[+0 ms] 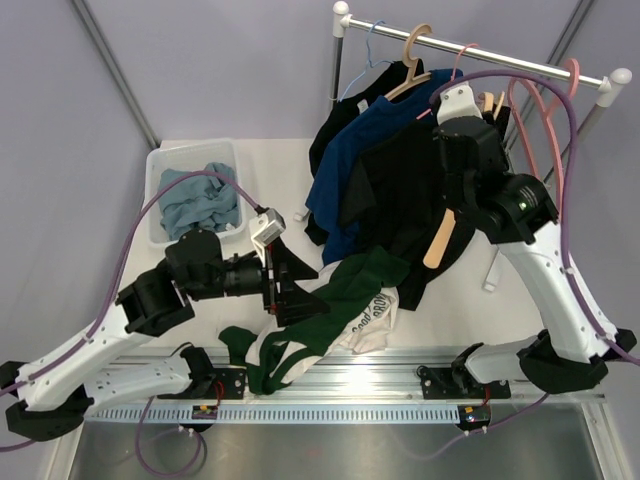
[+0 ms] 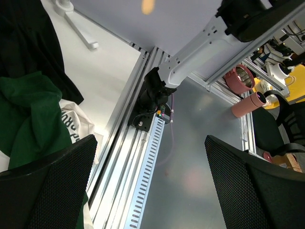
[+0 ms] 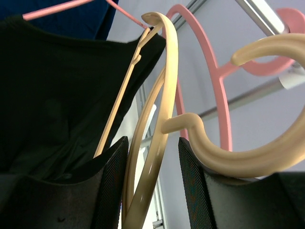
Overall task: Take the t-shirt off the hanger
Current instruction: Place the hanger at the clothesline.
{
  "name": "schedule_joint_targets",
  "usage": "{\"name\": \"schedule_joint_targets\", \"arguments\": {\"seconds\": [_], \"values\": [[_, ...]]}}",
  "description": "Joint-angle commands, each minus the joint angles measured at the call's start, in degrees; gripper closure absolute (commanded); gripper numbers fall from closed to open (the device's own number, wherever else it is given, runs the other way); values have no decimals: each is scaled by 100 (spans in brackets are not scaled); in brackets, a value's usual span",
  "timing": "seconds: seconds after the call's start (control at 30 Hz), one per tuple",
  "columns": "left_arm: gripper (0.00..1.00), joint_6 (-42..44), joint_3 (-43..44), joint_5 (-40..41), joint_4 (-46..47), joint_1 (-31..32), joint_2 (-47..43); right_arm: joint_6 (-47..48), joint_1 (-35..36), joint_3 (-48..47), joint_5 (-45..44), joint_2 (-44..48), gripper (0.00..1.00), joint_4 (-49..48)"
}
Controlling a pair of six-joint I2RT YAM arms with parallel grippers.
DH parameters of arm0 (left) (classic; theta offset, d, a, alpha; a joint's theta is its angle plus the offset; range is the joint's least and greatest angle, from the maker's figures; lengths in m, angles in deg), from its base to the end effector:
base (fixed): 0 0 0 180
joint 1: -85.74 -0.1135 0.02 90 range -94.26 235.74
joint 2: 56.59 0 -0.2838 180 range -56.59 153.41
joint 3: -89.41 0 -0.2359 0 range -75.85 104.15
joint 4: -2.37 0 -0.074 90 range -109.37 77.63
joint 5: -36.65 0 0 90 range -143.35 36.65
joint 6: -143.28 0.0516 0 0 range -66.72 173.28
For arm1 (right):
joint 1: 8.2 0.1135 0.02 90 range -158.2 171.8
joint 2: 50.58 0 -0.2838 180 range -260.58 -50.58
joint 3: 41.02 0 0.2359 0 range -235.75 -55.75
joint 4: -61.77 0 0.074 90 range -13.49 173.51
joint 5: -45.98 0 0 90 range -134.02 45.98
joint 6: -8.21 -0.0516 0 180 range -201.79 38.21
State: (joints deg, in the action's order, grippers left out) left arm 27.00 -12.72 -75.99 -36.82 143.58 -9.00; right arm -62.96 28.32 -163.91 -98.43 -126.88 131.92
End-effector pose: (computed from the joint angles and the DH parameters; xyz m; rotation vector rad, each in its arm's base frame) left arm 0.0643 -0.1396 0.4231 0.8336 1.7479 -1.3775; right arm 0.1939 0.0914 0.5190 -0.2941 1.8426 -0.7202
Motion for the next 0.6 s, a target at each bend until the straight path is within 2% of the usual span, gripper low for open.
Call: {"name": "schedule_joint_targets", "arguments": {"seconds": [0.0, 0.23, 0.57], "values": [[2, 185, -3, -285, 169, 8, -276, 367, -205, -486, 159, -297, 100, -453], [2, 509, -134, -242, -183, 8, -786, 192, -917, -767, 800, -518, 100, -620], [2, 765, -223, -277, -324, 8, -883, 182, -1445, -1155, 1266, -861, 100, -831]]}}
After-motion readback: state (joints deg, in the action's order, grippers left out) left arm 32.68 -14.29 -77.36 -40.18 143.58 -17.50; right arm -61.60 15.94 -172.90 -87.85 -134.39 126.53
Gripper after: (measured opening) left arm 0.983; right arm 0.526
